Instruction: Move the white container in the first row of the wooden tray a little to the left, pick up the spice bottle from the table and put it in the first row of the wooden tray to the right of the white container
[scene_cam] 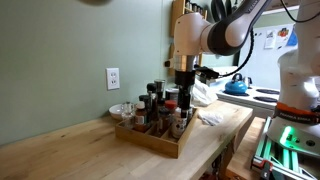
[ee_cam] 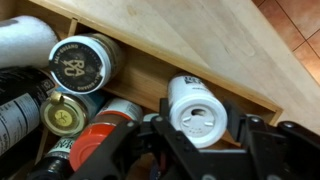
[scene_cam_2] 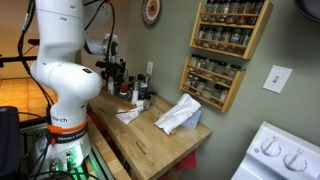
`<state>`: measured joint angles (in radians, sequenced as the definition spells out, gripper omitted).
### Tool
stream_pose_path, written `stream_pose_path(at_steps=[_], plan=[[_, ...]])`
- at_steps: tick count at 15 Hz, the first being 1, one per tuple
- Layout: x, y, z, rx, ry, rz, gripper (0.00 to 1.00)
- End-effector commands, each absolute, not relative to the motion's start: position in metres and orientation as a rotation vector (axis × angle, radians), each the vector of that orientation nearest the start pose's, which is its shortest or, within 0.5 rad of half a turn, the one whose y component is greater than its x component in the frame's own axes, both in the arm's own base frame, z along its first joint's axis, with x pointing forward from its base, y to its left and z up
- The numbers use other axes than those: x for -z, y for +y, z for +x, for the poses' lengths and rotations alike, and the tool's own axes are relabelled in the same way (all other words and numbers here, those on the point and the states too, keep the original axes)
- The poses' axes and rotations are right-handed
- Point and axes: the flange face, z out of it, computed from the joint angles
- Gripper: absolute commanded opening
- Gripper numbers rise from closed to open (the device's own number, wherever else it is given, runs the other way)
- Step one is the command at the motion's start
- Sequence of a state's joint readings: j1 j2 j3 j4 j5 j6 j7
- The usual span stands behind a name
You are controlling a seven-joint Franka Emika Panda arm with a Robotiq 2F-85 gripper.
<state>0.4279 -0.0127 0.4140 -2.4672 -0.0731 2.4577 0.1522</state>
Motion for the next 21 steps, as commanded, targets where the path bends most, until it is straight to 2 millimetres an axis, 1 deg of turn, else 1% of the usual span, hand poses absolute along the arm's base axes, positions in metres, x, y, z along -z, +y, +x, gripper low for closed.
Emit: stream_pose_path(at_steps=[1,2,3,5,7,10,12,14,15,16,17,18,20,21], plan=[[-0.302,0.357,0.319,0.049,-1.137,-2.971,0.85],[-0.309,0.355,0.321,0.062,-1.124,-2.973,0.94],[-0.316,0.353,0.323,0.076,-1.116,-2.978,0.99],[-0.333,0.346,0.328,0.109,-1.110,-2.978,1.00],[-0.353,0.333,0.335,0.135,-1.081,-2.984,1.00],[-0.386,0.301,0.349,0.202,-1.022,-3.035,1.00],[-0.408,0.274,0.362,0.249,-0.965,-3.064,1.00],[-0.425,0.245,0.376,0.294,-0.882,-3.100,1.00],[-0.431,0.234,0.382,0.318,-0.828,-3.110,1.00],[-0.424,0.256,0.383,0.300,-0.868,-3.081,1.00],[-0.431,0.244,0.388,0.320,-0.834,-3.088,1.00],[-0.434,0.237,0.391,0.329,-0.819,-3.092,1.00],[-0.434,0.236,0.391,0.330,-0.814,-3.094,1.00],[-0.435,0.232,0.396,0.324,-0.750,-3.107,1.00]])
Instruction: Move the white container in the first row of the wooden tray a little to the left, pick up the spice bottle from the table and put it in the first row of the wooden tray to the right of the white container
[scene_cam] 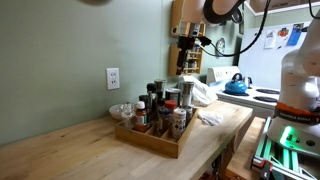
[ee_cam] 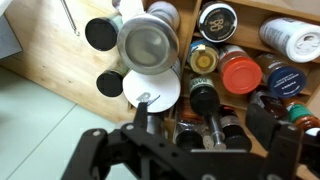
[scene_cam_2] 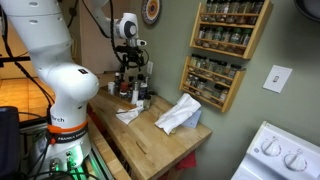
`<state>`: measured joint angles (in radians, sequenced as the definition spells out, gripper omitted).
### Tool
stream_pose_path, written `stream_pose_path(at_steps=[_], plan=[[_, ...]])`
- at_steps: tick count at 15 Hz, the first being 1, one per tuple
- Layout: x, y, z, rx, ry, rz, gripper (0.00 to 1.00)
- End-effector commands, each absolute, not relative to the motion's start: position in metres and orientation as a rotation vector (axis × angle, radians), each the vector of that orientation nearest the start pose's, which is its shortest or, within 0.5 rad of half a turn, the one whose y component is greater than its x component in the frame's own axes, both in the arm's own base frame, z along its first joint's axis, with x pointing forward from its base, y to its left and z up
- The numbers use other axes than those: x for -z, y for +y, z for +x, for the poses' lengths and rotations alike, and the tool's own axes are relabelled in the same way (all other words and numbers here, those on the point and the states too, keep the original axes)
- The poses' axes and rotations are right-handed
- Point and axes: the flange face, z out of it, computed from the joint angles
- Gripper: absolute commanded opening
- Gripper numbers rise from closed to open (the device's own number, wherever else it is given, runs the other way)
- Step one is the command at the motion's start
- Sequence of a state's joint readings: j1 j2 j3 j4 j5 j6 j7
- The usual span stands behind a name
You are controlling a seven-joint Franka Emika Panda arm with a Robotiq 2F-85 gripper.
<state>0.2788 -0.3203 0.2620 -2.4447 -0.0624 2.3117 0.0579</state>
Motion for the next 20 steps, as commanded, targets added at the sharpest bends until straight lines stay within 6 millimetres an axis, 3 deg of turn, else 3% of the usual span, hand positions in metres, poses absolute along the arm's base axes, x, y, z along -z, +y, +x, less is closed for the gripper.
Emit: stream_pose_path(at_steps=[1,7,12,20], plan=[[-0.435,0.220,0.407,0.272,-0.581,-3.132,1.00],[-0.444,0.160,0.448,0.330,-0.059,-3.172,1.00],[-0.409,0.122,0.465,0.274,0.388,-3.194,1.00],[-0.349,0.092,0.470,0.076,1.091,-3.070,1.00]])
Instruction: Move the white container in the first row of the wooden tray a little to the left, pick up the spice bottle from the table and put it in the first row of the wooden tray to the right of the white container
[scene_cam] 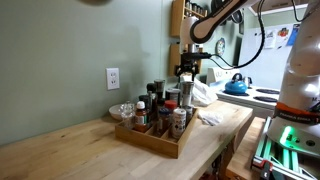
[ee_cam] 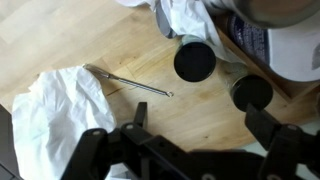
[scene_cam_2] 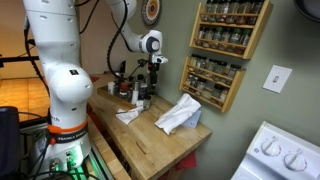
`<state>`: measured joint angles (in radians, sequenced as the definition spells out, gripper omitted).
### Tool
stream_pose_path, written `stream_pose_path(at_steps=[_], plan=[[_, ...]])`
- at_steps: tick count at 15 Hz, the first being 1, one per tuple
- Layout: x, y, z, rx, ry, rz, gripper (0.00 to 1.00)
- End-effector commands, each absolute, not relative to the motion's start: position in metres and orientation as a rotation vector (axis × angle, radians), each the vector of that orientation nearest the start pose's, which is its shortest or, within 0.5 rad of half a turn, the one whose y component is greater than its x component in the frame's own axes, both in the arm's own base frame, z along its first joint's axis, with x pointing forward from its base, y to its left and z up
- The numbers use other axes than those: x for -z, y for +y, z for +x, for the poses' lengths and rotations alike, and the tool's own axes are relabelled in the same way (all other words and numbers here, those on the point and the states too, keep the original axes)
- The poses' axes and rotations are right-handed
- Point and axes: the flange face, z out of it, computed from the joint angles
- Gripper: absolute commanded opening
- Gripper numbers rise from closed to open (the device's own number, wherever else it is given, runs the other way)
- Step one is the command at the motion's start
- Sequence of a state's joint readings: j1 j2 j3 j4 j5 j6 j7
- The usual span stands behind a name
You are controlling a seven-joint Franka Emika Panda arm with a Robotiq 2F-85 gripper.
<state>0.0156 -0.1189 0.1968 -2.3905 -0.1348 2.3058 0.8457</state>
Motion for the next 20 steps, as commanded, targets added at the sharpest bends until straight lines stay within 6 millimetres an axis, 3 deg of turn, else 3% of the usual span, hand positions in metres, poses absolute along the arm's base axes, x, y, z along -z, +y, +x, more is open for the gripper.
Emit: stream_pose_path(at_steps=[1,5,9,13,20], plan=[[-0.344,0.089,0.469,0.044,1.169,-3.043,1.00],[-0.322,0.080,0.464,-0.130,1.412,-2.896,1.00],[-0.303,0.081,0.462,-0.257,1.458,-2.688,1.00],[-0.295,0.083,0.463,-0.211,1.433,-2.596,1.00],[-0.278,0.083,0.463,-0.073,1.360,-2.637,1.00]])
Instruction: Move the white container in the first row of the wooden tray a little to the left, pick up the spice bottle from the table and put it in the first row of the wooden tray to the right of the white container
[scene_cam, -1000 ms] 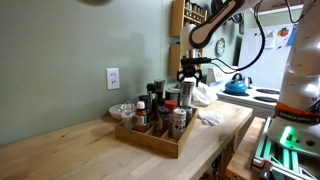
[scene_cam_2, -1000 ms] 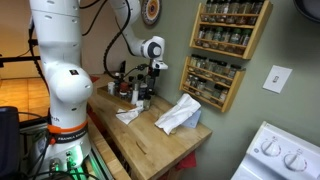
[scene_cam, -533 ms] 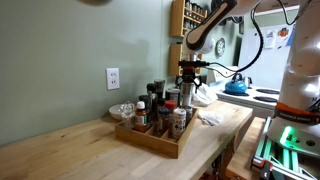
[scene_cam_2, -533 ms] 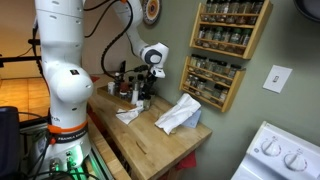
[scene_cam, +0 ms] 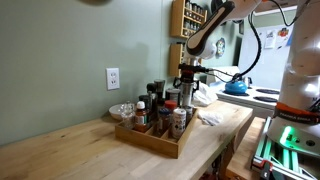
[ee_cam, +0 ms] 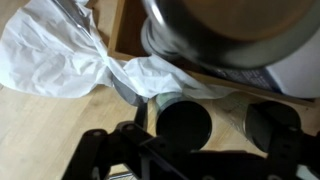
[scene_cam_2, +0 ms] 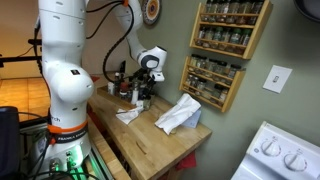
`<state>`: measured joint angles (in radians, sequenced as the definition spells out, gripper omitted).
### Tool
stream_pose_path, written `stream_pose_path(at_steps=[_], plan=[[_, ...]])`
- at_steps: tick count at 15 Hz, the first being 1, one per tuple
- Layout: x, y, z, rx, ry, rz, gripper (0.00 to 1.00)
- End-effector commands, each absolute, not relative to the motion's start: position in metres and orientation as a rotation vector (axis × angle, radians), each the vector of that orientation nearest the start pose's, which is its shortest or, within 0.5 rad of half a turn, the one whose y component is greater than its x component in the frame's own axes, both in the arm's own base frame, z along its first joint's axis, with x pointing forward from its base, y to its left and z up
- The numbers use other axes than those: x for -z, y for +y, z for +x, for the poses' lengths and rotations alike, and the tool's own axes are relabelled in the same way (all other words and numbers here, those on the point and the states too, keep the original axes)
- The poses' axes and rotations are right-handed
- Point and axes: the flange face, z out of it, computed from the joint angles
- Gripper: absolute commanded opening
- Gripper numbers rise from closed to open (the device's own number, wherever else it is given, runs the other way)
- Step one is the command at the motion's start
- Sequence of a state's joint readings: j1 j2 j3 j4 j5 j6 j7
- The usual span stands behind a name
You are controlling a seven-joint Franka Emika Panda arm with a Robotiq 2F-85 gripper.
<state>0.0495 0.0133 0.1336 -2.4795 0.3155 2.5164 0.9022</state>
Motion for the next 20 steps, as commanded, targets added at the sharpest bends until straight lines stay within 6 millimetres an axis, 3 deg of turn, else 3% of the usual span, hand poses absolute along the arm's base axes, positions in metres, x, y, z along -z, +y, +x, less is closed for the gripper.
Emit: stream_pose_path(at_steps=[1,10,11,13,14,17,18,20], plan=[[-0.276,0.083,0.462,-0.064,1.357,-2.638,1.00],[-0.271,0.076,0.464,0.026,1.326,-2.703,0.80],[-0.271,0.075,0.464,0.032,1.322,-2.713,0.72],[-0.271,0.073,0.463,0.035,1.310,-2.735,0.68],[-0.270,0.073,0.463,0.036,1.304,-2.744,0.57],[-0.268,0.072,0.462,0.029,1.291,-2.765,0.47],[-0.268,0.072,0.462,0.028,1.287,-2.770,0.46],[-0.268,0.073,0.461,0.020,1.284,-2.777,0.73]])
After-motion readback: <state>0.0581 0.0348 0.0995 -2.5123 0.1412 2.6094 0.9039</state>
